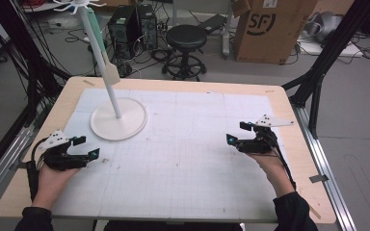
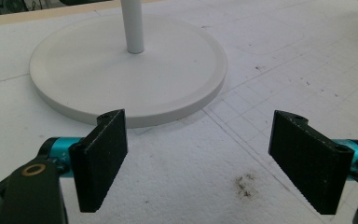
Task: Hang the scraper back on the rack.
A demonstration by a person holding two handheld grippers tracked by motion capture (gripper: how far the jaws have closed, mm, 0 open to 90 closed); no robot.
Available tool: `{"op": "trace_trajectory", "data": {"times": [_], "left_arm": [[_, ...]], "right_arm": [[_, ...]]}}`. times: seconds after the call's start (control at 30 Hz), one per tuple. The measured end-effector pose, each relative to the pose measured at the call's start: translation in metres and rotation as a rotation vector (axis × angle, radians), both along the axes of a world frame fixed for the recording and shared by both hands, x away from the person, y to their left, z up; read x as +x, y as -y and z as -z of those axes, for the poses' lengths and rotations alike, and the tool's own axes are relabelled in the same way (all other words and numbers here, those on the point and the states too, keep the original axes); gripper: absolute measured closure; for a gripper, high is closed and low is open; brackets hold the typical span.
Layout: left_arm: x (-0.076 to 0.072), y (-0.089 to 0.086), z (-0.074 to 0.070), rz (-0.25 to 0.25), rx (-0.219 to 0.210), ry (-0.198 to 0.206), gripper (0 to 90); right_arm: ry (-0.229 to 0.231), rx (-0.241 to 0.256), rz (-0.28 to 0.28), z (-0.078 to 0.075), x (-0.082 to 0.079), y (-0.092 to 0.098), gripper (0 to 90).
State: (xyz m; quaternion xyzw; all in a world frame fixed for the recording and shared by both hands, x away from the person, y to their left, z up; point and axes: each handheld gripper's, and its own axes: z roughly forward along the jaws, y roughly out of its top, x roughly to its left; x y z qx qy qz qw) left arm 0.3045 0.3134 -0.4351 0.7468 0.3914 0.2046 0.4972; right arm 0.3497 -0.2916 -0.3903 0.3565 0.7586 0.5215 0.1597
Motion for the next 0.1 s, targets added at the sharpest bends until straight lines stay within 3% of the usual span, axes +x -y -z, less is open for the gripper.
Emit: {"op": "trace_trajectory", "data": {"times": [0.1], "left_arm": [[0.0001, 0.0003, 0.0001, -0.002, 0.000, 0.001, 20.1]], "right_arm": [[-0.006, -0.002, 0.005, 0.0022, 0.0008, 0.0016, 16.4]]}}
